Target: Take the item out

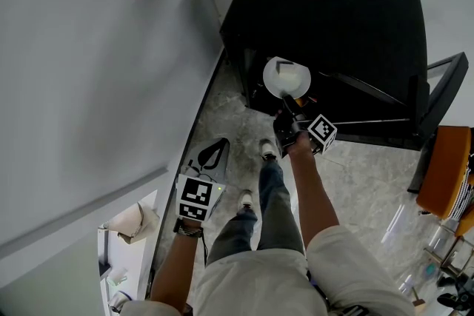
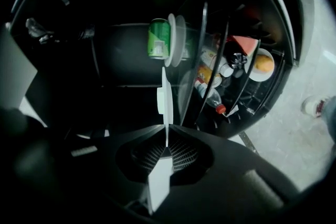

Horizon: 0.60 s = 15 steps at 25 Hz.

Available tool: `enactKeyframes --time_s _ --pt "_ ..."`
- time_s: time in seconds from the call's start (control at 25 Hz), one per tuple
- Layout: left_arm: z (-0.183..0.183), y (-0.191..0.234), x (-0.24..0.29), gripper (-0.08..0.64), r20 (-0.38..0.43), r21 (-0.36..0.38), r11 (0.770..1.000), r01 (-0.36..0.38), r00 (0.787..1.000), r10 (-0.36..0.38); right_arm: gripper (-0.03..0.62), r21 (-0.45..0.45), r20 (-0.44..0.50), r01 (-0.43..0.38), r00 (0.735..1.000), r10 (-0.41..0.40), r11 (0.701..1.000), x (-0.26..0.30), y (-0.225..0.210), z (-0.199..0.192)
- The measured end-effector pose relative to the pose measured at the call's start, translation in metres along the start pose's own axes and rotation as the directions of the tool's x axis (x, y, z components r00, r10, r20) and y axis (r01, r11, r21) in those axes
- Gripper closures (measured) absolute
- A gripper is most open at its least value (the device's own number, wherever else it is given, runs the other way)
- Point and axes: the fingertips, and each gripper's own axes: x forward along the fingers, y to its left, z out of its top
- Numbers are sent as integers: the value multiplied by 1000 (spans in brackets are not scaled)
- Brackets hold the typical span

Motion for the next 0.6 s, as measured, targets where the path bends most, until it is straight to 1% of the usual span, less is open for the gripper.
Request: enactKeyframes --time_s 0.28,0.36,0.48,0.6 --pt "5 -1 -4 555 17 2 1000 0 1000 0 577 -36 -29 -14 1000 13 999 -12 24 -12" --pt "11 -2 -5 555 30 10 1000 3 1000 -4 577 -41 -47 -23 999 21 999 -18 32 -19" --pt "23 -6 -9 555 57 24 1000 9 998 -11 577 -26 -74 -33 997 31 999 -30 55 -36" --pt "37 -12 -17 555 92 37 999 16 996 -19 577 -20 -84 -38 996 36 999 -47 73 -47"
